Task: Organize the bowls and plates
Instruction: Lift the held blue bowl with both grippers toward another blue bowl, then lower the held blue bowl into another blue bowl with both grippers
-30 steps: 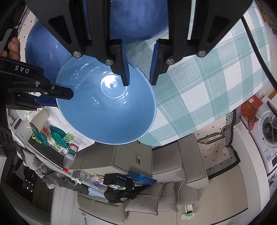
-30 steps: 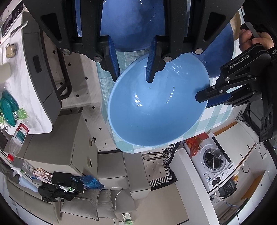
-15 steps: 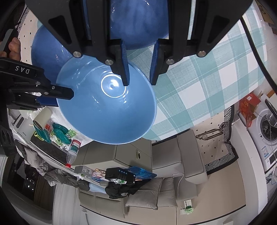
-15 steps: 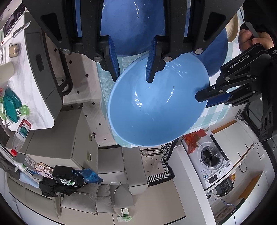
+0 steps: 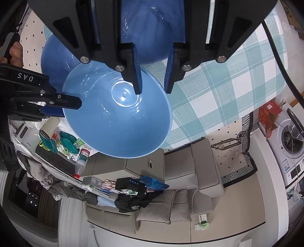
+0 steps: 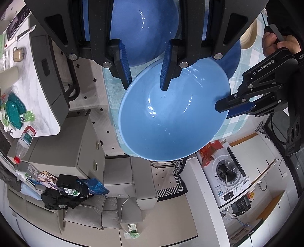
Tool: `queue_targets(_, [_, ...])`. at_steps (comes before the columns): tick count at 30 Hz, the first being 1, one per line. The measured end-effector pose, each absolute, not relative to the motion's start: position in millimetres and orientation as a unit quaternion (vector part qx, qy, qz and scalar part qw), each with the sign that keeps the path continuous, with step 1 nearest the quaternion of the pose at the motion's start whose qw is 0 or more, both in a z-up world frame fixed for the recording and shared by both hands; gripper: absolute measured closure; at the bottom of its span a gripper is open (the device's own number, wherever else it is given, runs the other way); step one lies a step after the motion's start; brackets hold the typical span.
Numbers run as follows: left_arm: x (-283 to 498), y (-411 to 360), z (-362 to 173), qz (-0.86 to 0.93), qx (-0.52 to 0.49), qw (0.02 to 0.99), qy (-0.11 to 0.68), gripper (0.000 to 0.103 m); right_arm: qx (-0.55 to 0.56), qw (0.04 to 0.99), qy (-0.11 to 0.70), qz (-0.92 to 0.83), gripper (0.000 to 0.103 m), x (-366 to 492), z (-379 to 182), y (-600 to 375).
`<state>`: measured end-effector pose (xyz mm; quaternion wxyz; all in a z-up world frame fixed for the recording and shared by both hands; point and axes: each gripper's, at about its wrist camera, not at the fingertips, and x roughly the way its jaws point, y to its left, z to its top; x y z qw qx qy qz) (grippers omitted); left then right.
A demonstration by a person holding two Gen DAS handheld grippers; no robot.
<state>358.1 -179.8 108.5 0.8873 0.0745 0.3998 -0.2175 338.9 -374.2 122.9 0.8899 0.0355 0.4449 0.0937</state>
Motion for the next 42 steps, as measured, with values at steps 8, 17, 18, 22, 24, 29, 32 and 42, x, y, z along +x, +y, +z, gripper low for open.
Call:
queue_targets(8, [343, -169, 120, -0.213, 0.067, 0.894, 0.389, 0.081, 0.033, 0.894, 0.435, 0.105, 0.071, 326, 134, -366])
queue_targets(17, [325, -157, 124, -0.204, 0.064, 0.896, 0.389, 0.081, 0.029, 0.896, 0.429, 0.116, 0.071, 307, 141, -354])
queue_targets(18, [323, -155, 124, -0.203, 0.064, 0.897, 0.389, 0.081, 0.025, 0.896, 0.428, 0.117, 0.071, 307, 141, -353])
queue_targets(22, [317, -149, 125, -0.200, 0.058, 0.898, 0.388, 0.081, 0.021, 0.896, 0.427, 0.123, 0.071, 302, 142, -349])
queue_targets(24, [314, -147, 125, -0.199, 0.055, 0.898, 0.389, 0.081, 0.020, 0.895, 0.427, 0.125, 0.071, 300, 142, -347])
queue_targets(29, [307, -142, 127, -0.197, 0.056, 0.900, 0.386, 0.081, 0.017, 0.894, 0.429, 0.130, 0.071, 294, 142, -342])
queue_targets(32, [304, -140, 128, -0.195, 0.057, 0.900, 0.385, 0.081, 0.016, 0.893, 0.429, 0.132, 0.071, 291, 142, -339])
queue_targets(42, [291, -130, 126, -0.189, 0.057, 0.901, 0.386, 0.081, 0.011, 0.891, 0.431, 0.140, 0.071, 285, 141, -329])
